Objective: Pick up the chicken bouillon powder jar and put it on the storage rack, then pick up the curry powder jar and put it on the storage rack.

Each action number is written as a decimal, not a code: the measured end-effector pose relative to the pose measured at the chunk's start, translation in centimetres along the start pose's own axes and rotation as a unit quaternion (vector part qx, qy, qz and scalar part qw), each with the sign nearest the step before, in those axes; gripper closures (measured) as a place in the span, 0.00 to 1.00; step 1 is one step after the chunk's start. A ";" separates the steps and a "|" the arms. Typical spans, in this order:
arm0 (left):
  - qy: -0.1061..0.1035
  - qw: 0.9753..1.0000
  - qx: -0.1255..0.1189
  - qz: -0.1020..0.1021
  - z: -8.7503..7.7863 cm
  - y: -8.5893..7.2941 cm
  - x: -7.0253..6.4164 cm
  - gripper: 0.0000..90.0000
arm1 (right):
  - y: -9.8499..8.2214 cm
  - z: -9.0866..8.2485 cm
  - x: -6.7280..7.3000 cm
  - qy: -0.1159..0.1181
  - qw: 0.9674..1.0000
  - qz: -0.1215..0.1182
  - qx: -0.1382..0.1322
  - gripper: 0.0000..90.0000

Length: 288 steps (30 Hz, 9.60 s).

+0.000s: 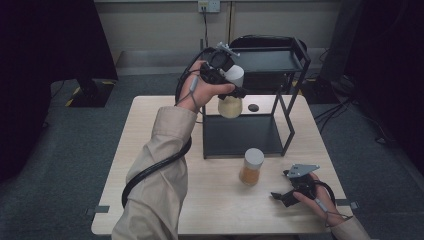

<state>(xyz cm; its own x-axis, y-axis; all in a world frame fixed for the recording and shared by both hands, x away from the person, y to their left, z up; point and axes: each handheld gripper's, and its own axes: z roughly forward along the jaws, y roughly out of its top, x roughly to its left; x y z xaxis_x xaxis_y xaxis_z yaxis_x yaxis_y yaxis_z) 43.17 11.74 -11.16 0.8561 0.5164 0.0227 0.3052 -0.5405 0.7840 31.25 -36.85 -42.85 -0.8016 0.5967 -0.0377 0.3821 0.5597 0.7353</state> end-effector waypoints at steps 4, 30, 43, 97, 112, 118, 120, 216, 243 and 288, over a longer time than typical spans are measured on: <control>0.000 1.000 -0.002 0.003 -0.6 1.1 0.2 0.39 | 0.0 0.0 0.0 0.000 1.000 0.000 0.000 0.00; 0.020 1.000 0.000 0.000 -2.3 7.6 3.2 0.39 | 0.0 0.0 0.0 0.000 1.000 0.000 0.000 0.00; 0.040 0.999 -0.003 -0.016 -1.4 8.2 5.5 0.39 | 0.0 0.0 0.0 0.000 1.000 0.000 0.000 0.00; 0.082 0.991 -0.080 -0.073 -4.4 1.9 5.1 0.01 | 0.0 0.0 0.0 0.000 1.000 0.001 0.000 0.00; 0.062 0.990 -0.103 -0.077 -4.9 -4.7 3.6 0.01 | 0.0 0.0 0.0 0.000 1.000 0.001 0.000 0.00; 0.054 0.989 -0.112 -0.076 -4.6 -6.7 3.1 0.01 | 0.0 0.0 0.0 0.000 1.000 0.000 -0.001 0.00; 0.053 0.989 -0.114 -0.078 -4.5 -7.3 2.8 0.01 | 0.0 0.0 0.0 0.000 1.000 0.000 -0.001 0.00; 0.007 0.988 -0.094 -0.125 3.5 -30.0 -1.8 0.02 | 0.0 0.0 0.0 0.000 1.000 0.000 -0.001 0.00; 0.068 0.991 -0.009 -0.118 6.0 -35.0 -4.4 0.03 | 0.0 0.0 0.0 0.000 1.000 0.001 -0.001 0.00; 0.093 0.992 0.041 -0.078 6.9 -34.7 -5.3 0.00 | 0.9 0.1 0.4 -0.006 1.000 -0.002 0.005 0.02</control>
<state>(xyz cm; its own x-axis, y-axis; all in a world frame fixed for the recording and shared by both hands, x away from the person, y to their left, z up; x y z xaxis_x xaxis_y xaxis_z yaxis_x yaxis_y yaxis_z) 30.93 23.17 -42.82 0.7063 0.7075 0.0239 0.4677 -0.4916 0.7346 31.27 -36.04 -42.29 -0.7975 0.6013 -0.0491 0.3834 0.5679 0.7284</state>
